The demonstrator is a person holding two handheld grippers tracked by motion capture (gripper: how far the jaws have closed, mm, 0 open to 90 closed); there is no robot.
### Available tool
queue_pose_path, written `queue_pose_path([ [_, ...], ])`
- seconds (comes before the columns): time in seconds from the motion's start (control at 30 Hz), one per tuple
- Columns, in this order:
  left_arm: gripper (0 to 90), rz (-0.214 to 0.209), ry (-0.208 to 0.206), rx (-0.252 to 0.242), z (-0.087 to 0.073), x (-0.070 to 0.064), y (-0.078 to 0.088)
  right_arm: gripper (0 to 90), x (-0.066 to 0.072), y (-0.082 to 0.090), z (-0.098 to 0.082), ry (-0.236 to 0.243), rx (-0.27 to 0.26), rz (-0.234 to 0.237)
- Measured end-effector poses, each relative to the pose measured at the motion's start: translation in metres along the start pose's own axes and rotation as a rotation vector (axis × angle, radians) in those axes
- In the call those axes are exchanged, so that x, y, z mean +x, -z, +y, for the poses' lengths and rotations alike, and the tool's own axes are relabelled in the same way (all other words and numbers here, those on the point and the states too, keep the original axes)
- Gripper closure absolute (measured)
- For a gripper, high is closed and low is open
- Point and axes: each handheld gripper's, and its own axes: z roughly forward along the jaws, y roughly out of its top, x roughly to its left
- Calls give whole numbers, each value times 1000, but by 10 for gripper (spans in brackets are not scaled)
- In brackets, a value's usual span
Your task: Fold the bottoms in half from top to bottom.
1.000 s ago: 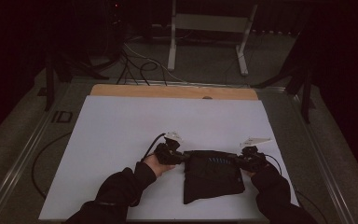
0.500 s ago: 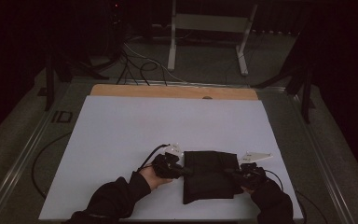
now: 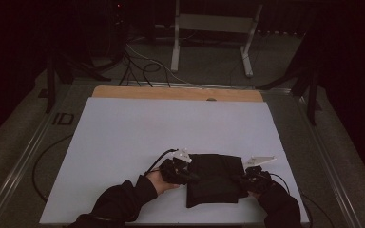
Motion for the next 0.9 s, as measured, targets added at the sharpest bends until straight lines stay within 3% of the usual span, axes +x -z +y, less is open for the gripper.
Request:
queue_pose_path([
  [0.2,769,-25,-12,21,-4,-3,1,899,11,5,-4,21,20,26],
  [0.3,690,-28,-24,23,-6,-5,2,899,22,8,-10,46,39,47],
  [0.47,648,-37,-35,21,-8,-7,4,899,25,13,-14,40,29,53],
  [0.9,625,-64,-61,50,-15,-13,3,898,32,12,-25,45,63,85],
])
